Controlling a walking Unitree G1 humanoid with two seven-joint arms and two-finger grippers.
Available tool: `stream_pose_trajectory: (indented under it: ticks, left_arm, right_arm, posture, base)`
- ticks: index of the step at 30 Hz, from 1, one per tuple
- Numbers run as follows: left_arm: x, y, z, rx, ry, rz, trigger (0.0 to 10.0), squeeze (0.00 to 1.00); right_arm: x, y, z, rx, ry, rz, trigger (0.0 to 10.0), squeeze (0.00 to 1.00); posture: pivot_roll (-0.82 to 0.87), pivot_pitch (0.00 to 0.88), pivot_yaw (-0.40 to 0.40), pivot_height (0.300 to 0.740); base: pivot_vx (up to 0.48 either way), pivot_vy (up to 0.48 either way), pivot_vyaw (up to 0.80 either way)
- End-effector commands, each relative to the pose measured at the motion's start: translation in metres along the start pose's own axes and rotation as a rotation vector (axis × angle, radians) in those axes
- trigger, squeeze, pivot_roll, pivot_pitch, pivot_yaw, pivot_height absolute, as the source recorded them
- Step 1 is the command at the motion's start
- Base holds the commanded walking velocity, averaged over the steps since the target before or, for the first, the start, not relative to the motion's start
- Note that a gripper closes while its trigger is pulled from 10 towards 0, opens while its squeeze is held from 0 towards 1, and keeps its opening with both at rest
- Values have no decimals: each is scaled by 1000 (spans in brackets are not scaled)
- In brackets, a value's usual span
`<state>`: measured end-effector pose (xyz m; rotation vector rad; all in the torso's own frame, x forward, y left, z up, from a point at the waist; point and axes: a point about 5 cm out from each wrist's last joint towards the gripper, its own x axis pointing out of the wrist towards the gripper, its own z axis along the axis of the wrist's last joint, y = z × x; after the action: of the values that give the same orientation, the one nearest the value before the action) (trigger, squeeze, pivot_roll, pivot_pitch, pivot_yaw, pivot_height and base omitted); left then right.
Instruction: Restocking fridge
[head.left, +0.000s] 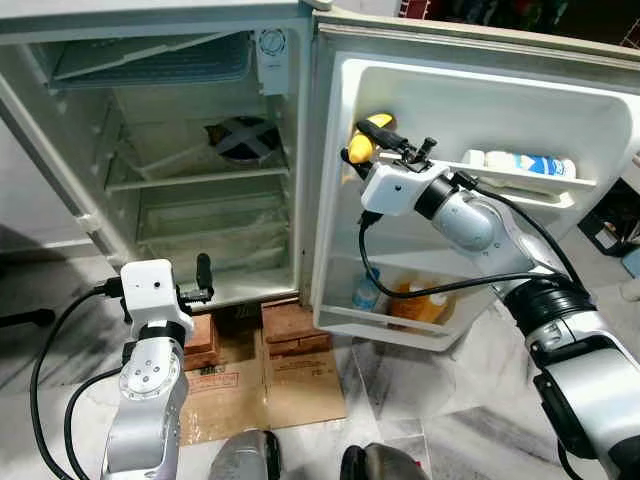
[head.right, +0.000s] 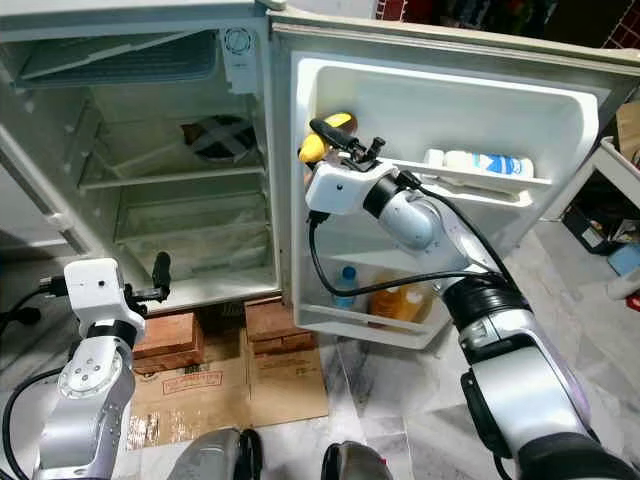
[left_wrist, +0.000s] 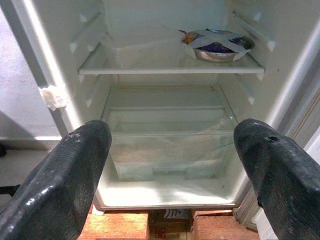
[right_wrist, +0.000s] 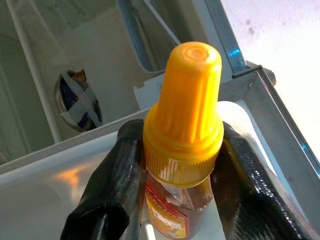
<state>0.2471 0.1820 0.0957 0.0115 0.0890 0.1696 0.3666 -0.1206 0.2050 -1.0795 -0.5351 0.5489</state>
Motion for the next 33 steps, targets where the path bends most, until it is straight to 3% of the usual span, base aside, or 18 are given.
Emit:
stream_pose_trajectory:
  ticks: [1, 10, 18, 22, 27, 33]
  left_arm:
    - [-1, 0, -4, 12, 18, 2, 10000, 0]
    - [1, 0, -3, 13, 14, 2, 10000, 0]
    - [1, -3, -5, 7, 20, -5, 10000, 0]
    - [1, -3, -5, 7, 23, -5, 10000, 0]
    - [0, -4, -7, 5, 29, -6, 10000, 0]
    - [-1, -6, -8, 5, 35, -12, 10000, 0]
  right_arm:
    - [-11, -17, -31, -9, 200, -47, 0, 0]
    - [-16, -55, -46, -107, 311, -60, 0, 0]
    - [-20, -81, -56, -72, 376, -125, 0, 0]
    - [-19, -89, -57, -108, 409, -93, 0, 0]
    - [-12, -77, -57, -70, 413, -30, 0, 0]
    - [16, -52, -28, -15, 259, -64, 0, 0]
  posture:
    - [103, 97, -33, 740]
    - [93, 94, -27, 740]
    - [88, 92, -32, 740]
    - [88, 94, -33, 740]
    - [88, 97, -35, 740]
    - [93, 100, -35, 740]
  base:
    - [0, 0, 0]
    - [0, 0, 0]
    - [0, 0, 0]
    - [0, 0, 0]
    - [0, 0, 0]
    - [0, 0, 0]
